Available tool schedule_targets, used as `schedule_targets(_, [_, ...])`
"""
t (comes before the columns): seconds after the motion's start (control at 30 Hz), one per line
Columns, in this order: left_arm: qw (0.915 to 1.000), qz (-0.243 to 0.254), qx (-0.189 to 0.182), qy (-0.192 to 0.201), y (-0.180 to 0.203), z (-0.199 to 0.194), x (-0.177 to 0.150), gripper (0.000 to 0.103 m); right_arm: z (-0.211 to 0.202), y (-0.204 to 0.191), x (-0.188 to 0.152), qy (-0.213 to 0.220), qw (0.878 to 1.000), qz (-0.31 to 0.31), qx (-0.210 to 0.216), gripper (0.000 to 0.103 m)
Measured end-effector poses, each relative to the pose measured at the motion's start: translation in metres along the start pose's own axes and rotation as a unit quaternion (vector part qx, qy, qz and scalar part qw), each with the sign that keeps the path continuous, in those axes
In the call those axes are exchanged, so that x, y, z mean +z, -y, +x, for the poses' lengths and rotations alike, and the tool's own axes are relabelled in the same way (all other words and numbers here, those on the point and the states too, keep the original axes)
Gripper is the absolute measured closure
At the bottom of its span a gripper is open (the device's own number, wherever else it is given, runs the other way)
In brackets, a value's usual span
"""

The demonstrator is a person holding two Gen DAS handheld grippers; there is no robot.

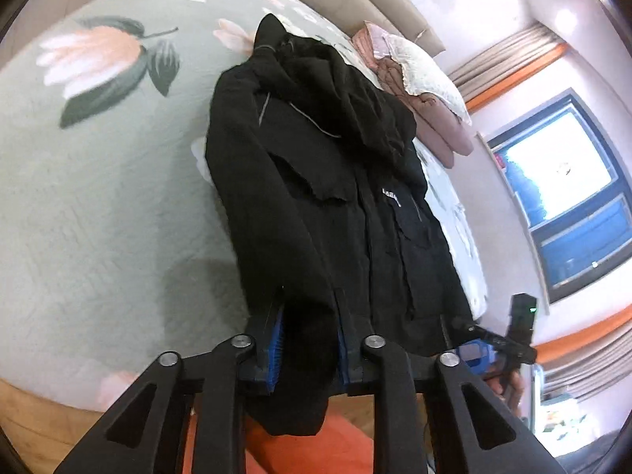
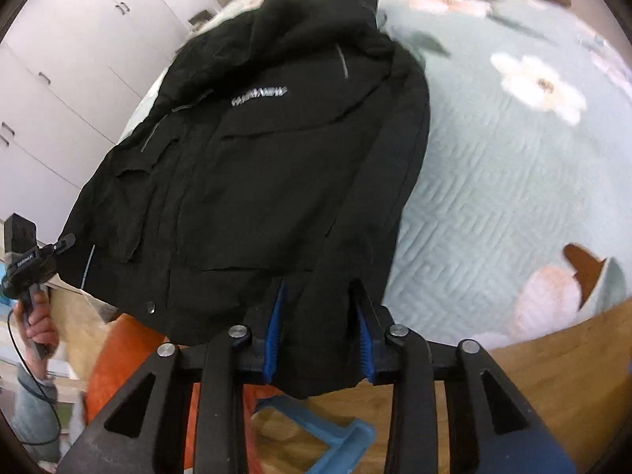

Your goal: Fold large clothes

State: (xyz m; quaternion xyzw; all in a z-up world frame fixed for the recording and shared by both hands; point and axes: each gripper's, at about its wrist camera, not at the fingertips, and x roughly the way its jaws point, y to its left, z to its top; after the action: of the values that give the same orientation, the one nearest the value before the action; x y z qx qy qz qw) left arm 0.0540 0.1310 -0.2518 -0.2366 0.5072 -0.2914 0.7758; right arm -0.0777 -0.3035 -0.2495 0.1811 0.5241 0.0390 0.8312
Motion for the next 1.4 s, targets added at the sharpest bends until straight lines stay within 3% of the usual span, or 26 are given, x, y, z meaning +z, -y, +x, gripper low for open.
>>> schedule_targets(0.17, [0.9974, -0.057, 0.021, -0.04, -0.032, 0.026, -0.014, 0.074, 0.031, 0.01, -0.015, -0.05, 0.998, 0.025, -0.001, 0.049])
schedule_targets(0.27, [0.996, -0.067, 0.035, -0.046, -0.04, 0.031, -0.022, 0.071, 0.03, 0.01, -0.022, -0.042, 0.999, 0.024, -0.009, 0.048])
schedule_targets(0.33, [0.9967, -0.059, 0.045, -0.031, -0.036, 0.027, -0.021, 0.073, 0.021, 0.01, -0.02, -0.025, 0.999, 0.03, -0.012, 0.061])
schedule_targets(0.37, [0.9974, -0.05, 0.047, -0.019, -0.031, 0.024, -0.02, 0.078, 0.017, 0.008, -0.017, -0.015, 0.999, 0.03, -0.02, 0.076])
schedule_targets(0.4, [0.9978, -0.042, 0.051, -0.01, -0.025, 0.02, -0.019, 0.085, 0.011, 0.005, -0.013, -0.002, 0.999, 0.028, -0.03, 0.082])
schedule_targets(0.63, [0.9973, -0.003, 0.029, 0.067, 0.019, -0.027, 0.015, 0.089, -0.047, -0.017, 0.014, 0.078, 0.996, 0.002, -0.049, 0.087])
schedule_targets(0.87, [0.9972, -0.005, 0.027, 0.069, 0.012, -0.027, 0.029, 0.089, -0.054, -0.007, 0.024, 0.09, 0.994, 0.027, -0.06, 0.087])
schedule_targets(0.93, [0.9969, -0.016, 0.01, 0.077, 0.006, -0.034, 0.033, 0.089, -0.061, -0.008, 0.03, 0.097, 0.993, 0.028, -0.059, 0.087])
schedule_targets(1.03, [0.9952, 0.0, -0.001, 0.098, 0.02, -0.044, 0.061, 0.089, -0.083, -0.013, 0.055, 0.121, 0.99, 0.014, -0.067, 0.087])
schedule_targets(1.23, [0.9874, 0.074, 0.006, 0.14, 0.076, -0.044, 0.165, 0.086, -0.116, -0.026, 0.153, 0.172, 0.981, -0.004, -0.094, 0.087])
schedule_targets(1.4, [0.9879, 0.057, -0.01, 0.144, 0.072, -0.002, 0.262, 0.084, -0.1, -0.031, 0.242, 0.199, 0.974, -0.008, -0.107, 0.087])
